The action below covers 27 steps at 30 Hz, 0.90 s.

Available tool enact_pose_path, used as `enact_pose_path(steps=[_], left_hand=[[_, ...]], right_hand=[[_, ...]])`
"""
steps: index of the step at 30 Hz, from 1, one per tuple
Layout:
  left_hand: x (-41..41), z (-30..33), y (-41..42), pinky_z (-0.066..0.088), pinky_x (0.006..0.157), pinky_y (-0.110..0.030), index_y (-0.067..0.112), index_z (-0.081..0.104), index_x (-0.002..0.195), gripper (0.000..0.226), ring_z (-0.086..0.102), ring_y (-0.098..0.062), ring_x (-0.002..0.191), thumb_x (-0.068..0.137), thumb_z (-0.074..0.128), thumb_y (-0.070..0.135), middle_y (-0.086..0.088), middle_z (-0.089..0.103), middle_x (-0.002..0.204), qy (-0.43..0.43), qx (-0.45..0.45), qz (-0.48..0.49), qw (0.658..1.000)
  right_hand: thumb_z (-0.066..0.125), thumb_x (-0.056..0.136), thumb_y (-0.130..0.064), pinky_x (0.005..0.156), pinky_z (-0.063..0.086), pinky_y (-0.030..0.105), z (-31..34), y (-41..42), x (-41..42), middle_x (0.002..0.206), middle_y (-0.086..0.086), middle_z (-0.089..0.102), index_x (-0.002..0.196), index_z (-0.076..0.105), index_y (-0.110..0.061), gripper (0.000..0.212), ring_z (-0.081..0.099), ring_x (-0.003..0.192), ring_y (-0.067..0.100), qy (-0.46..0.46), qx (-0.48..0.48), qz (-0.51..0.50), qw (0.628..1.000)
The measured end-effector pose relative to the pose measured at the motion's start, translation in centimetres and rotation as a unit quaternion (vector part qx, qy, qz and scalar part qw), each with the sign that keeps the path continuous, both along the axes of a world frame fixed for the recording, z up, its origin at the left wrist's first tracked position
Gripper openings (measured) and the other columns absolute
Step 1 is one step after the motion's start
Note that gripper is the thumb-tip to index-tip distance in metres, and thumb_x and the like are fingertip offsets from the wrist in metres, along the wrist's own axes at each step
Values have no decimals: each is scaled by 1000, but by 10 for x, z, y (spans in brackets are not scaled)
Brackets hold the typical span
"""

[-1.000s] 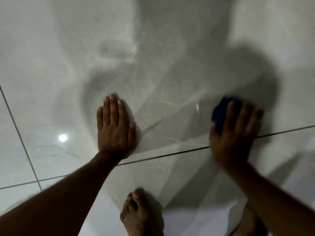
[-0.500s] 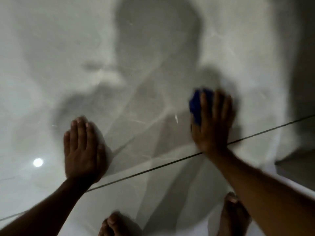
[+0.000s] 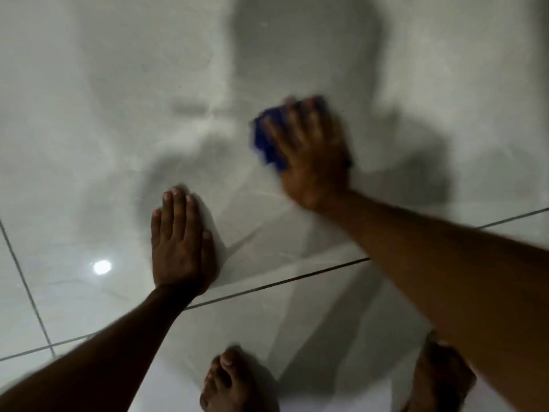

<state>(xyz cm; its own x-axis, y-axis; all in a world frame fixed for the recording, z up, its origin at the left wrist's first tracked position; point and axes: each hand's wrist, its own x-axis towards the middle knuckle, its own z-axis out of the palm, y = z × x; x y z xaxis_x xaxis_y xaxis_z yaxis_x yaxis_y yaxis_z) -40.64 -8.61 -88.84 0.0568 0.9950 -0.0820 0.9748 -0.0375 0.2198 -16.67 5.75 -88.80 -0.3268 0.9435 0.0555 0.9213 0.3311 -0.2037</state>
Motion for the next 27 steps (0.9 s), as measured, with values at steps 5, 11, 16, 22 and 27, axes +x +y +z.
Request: enact_pose_path(steps=[5, 11, 16, 22, 27], left_hand=[[3, 2, 1, 7, 124, -51, -4, 19, 153, 66, 3, -35, 154, 98, 26, 31, -24, 13, 163, 22, -23, 12, 999], [-1, 1, -1, 0, 125, -47, -4, 16, 153, 67, -2, -33, 154, 101, 20, 36, -27, 11, 163, 11, -22, -9, 1000], [0, 1, 0, 2, 125, -48, -5, 20, 153, 67, 2, -34, 154, 101, 22, 37, -29, 15, 162, 10, -8, -11, 1000], [2, -1, -2, 3, 125, -49, -1, 15, 155, 67, 2, -35, 154, 99, 22, 36, -25, 12, 164, 14, -1, -7, 1000], [4, 0, 3, 3, 124, -50, -3, 17, 154, 67, 3, -37, 154, 99, 23, 35, -27, 13, 163, 21, -17, -4, 1000]], right_hand=[[39, 100, -46, 114, 25, 64, 12, -110, 114, 160, 23, 26, 154, 28, -18, 62, 20, 145, 51, -83, -45, -249, 964], [54, 82, -49, 116, 14, 68, 24, -227, -44, 164, 12, 16, 155, 23, -28, 83, 8, 150, 45, 20, -155, -58, 986], [53, 86, -44, 118, 16, 60, 8, -73, -42, 159, 12, 35, 149, 41, -28, 66, 23, 147, 42, 34, -62, 39, 997], [45, 97, -50, 114, 24, 62, 17, -140, 67, 159, 25, 25, 154, 29, -15, 68, 16, 147, 50, -95, -78, -325, 938], [34, 92, -64, 118, 12, 67, 34, -214, -8, 162, 27, 14, 156, 21, -11, 84, 3, 149, 50, -35, -223, -270, 936]])
